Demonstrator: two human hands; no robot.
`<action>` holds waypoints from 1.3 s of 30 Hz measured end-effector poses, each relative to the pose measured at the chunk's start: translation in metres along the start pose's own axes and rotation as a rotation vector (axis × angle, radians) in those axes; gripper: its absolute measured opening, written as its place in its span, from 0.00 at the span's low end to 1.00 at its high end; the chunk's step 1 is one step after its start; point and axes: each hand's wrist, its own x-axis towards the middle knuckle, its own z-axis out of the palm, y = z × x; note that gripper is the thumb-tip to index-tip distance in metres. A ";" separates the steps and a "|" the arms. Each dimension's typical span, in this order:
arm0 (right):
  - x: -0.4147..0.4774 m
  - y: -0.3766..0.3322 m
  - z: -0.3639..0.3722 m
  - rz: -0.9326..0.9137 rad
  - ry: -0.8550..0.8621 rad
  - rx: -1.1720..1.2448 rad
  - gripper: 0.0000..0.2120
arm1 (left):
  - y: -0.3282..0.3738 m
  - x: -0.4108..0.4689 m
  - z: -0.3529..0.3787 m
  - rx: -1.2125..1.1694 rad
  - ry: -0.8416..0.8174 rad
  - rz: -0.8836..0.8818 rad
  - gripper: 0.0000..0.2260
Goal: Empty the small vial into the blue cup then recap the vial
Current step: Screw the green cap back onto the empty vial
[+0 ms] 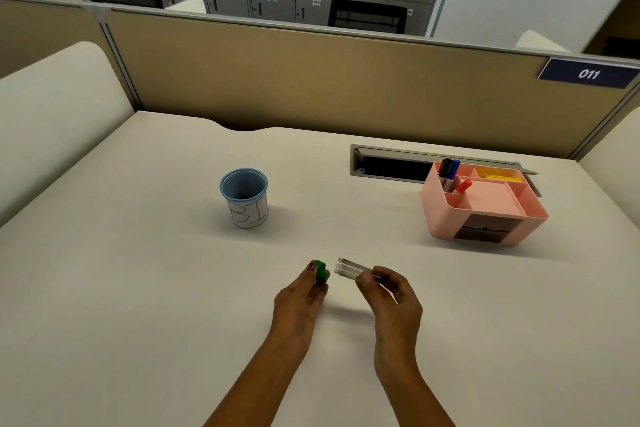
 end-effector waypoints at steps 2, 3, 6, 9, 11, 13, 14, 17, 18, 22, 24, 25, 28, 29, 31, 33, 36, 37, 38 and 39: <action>-0.002 -0.001 0.002 -0.073 -0.005 -0.063 0.10 | -0.002 -0.002 0.002 -0.046 -0.018 -0.027 0.06; -0.002 -0.002 0.003 -0.115 -0.010 -0.108 0.11 | -0.002 -0.003 0.004 -0.067 -0.021 -0.040 0.06; -0.004 -0.004 0.003 -0.240 -0.037 -0.223 0.14 | -0.001 -0.005 0.006 -0.137 -0.008 -0.063 0.06; -0.007 -0.003 0.000 -0.340 -0.080 -0.271 0.14 | 0.000 -0.008 0.009 -0.181 -0.006 -0.069 0.06; -0.010 -0.001 0.000 -0.372 -0.114 -0.274 0.14 | 0.001 -0.010 0.011 -0.186 -0.016 -0.076 0.07; -0.012 0.000 0.001 -0.390 -0.122 -0.273 0.14 | 0.001 -0.012 0.014 -0.171 -0.027 -0.083 0.08; -0.012 0.001 0.001 -0.399 -0.116 -0.274 0.14 | 0.001 -0.013 0.015 -0.155 -0.028 -0.082 0.09; -0.011 0.001 0.001 -0.441 -0.109 -0.280 0.14 | 0.001 -0.014 0.015 -0.077 -0.024 -0.072 0.11; -0.010 0.000 0.001 -0.467 -0.116 -0.294 0.14 | 0.001 -0.015 0.015 -0.055 -0.026 -0.071 0.12; -0.009 0.000 0.001 -0.588 -0.171 -0.381 0.14 | 0.005 -0.018 0.015 -0.014 -0.022 -0.068 0.11; -0.009 -0.001 0.000 -0.642 -0.195 -0.417 0.13 | 0.008 -0.018 0.015 0.030 -0.023 -0.054 0.11; -0.008 -0.002 -0.001 -0.665 -0.207 -0.429 0.12 | 0.010 -0.017 0.015 0.063 -0.022 -0.043 0.11; -0.006 -0.006 -0.002 -0.677 -0.297 -0.458 0.13 | 0.016 -0.014 0.014 0.133 -0.031 -0.015 0.11; -0.005 -0.008 -0.002 -0.654 -0.347 -0.456 0.13 | 0.018 -0.013 0.013 0.138 -0.045 -0.015 0.11; -0.002 -0.013 -0.003 -0.584 -0.448 -0.439 0.15 | 0.022 -0.011 0.013 0.134 -0.068 -0.020 0.10; 0.001 -0.017 -0.004 -0.532 -0.535 -0.442 0.17 | 0.026 -0.008 0.014 0.145 -0.080 -0.019 0.10; 0.004 -0.020 -0.003 -0.475 -0.623 -0.489 0.23 | 0.029 -0.006 0.016 0.185 -0.107 -0.016 0.10; 0.006 -0.021 -0.003 -0.453 -0.645 -0.525 0.27 | 0.030 -0.006 0.016 0.196 -0.121 -0.020 0.10; 0.008 -0.021 -0.002 -0.424 -0.669 -0.568 0.31 | 0.030 -0.007 0.017 0.199 -0.139 -0.031 0.10; 0.010 -0.022 -0.001 -0.389 -0.694 -0.608 0.36 | 0.031 -0.007 0.018 0.193 -0.158 -0.047 0.10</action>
